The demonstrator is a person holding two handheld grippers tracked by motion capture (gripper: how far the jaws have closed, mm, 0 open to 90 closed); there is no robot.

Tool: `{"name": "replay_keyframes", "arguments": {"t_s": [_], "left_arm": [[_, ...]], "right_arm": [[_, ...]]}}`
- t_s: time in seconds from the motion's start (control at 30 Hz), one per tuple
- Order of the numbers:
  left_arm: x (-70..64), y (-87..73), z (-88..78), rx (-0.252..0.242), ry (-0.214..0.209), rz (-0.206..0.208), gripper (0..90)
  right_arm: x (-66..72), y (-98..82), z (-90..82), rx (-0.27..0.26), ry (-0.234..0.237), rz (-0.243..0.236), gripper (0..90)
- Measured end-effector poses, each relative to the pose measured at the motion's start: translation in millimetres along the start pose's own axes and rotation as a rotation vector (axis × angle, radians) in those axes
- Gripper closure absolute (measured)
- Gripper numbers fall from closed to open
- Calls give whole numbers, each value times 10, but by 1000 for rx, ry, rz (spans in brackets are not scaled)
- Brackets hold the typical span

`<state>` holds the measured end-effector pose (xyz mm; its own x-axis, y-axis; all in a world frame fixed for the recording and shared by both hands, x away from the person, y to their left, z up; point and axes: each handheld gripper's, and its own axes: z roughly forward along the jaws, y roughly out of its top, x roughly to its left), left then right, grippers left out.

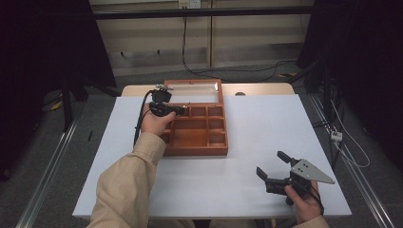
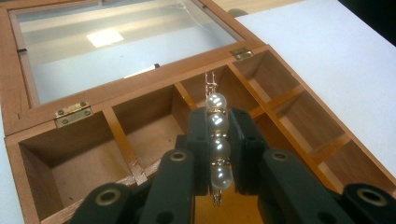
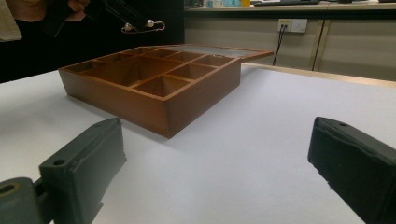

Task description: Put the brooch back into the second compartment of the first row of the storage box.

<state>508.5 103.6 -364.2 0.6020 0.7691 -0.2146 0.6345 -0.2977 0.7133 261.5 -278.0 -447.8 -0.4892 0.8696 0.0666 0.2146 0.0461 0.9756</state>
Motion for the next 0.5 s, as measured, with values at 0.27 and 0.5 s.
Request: {"name": "replay_keyframes", "arguments": {"t_s": [0.27, 0.5], "left_arm": [[53, -3, 66, 4, 13, -7, 800], [93, -14, 149, 9, 24, -2, 800]], "right_arm": [[6, 3, 0, -3, 1, 7, 33], [0, 1, 0, -3, 2, 5, 33]]}}
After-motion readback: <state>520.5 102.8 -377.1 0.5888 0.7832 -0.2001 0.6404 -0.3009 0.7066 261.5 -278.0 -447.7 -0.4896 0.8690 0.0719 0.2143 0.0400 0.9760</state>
